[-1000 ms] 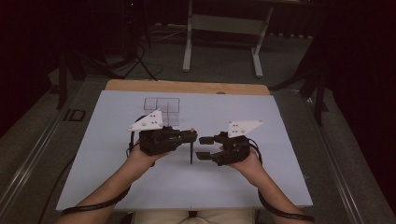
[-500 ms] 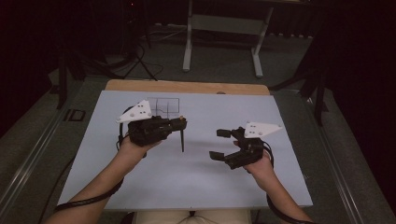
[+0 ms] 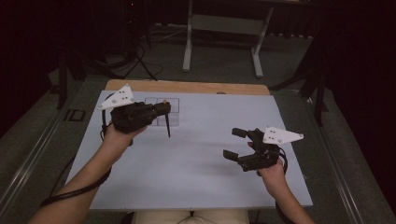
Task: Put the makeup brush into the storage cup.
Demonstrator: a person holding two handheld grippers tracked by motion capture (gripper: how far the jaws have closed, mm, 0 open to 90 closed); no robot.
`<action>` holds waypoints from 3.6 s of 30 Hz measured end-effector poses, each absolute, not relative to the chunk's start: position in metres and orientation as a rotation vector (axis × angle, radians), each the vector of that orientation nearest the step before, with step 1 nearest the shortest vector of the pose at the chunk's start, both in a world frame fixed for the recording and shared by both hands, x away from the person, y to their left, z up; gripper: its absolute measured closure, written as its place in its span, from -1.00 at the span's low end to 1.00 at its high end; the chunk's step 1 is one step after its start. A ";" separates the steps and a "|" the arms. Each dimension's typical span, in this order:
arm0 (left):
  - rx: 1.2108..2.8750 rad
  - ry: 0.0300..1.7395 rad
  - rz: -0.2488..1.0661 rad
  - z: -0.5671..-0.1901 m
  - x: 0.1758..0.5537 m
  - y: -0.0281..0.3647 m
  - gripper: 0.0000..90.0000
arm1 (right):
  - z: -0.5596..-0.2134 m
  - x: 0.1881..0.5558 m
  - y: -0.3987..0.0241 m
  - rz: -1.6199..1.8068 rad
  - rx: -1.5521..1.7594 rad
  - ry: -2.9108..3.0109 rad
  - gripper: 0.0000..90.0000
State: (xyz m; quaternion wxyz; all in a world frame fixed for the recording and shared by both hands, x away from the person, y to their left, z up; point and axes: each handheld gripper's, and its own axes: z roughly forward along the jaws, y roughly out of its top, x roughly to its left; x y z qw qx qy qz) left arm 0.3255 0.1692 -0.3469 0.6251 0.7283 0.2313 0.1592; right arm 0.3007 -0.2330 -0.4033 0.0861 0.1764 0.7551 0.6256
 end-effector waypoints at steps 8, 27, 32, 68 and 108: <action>1.658 0.565 0.432 -0.338 0.338 0.184 0.89 | -0.411 0.298 -0.236 1.873 0.525 2.240 -0.68; 1.623 0.628 0.521 -0.326 0.381 0.207 0.89 | -0.408 0.296 -0.242 1.895 0.506 2.217 -0.68; 1.611 0.648 0.546 -0.326 0.390 0.212 0.89 | -0.408 0.297 -0.243 1.909 0.511 2.217 -0.68; 1.576 0.782 0.691 -0.366 0.441 0.226 0.89 | -0.412 0.296 -0.242 1.900 0.493 2.250 -0.68; 1.555 0.876 0.508 -0.385 0.443 0.221 -0.57 | -0.412 0.296 -0.244 1.892 0.494 2.249 -0.68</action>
